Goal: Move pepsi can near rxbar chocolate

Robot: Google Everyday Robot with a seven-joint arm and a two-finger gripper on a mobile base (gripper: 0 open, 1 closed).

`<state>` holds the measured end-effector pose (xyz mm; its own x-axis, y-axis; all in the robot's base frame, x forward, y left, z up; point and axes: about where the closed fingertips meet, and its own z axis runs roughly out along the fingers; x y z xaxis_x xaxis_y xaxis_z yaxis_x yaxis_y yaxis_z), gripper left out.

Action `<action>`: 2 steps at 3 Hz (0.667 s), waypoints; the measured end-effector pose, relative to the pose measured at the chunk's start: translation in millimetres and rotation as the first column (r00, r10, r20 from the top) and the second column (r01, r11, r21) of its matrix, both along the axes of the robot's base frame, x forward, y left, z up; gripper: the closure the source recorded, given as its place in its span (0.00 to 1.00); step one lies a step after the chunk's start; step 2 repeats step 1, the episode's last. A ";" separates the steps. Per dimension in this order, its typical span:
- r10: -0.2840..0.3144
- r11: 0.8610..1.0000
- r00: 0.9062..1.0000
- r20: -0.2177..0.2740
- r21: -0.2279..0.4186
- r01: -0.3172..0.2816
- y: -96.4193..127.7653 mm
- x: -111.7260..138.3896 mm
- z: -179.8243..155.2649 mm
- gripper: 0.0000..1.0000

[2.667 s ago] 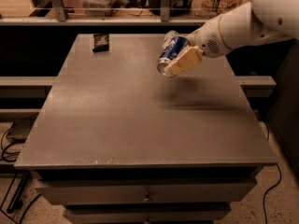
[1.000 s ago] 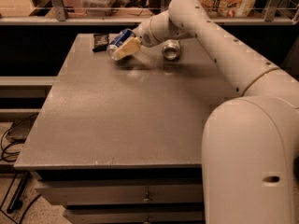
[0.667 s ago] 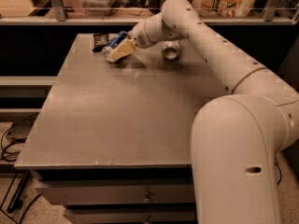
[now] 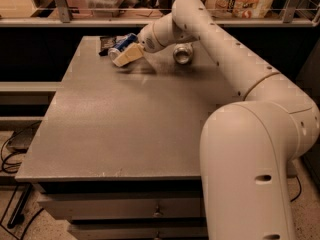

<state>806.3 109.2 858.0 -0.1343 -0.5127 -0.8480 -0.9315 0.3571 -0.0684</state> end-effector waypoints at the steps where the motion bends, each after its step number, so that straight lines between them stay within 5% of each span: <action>1: 0.000 1.000 1.000 0.000 0.000 0.000 0.1 0.0 -0.1 0.00; 2: 0.000 1.000 1.000 0.000 0.000 0.000 0.1 0.0 -0.1 0.00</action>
Offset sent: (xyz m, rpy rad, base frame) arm 0.0000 0.0000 0.0000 0.0000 0.0000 0.0000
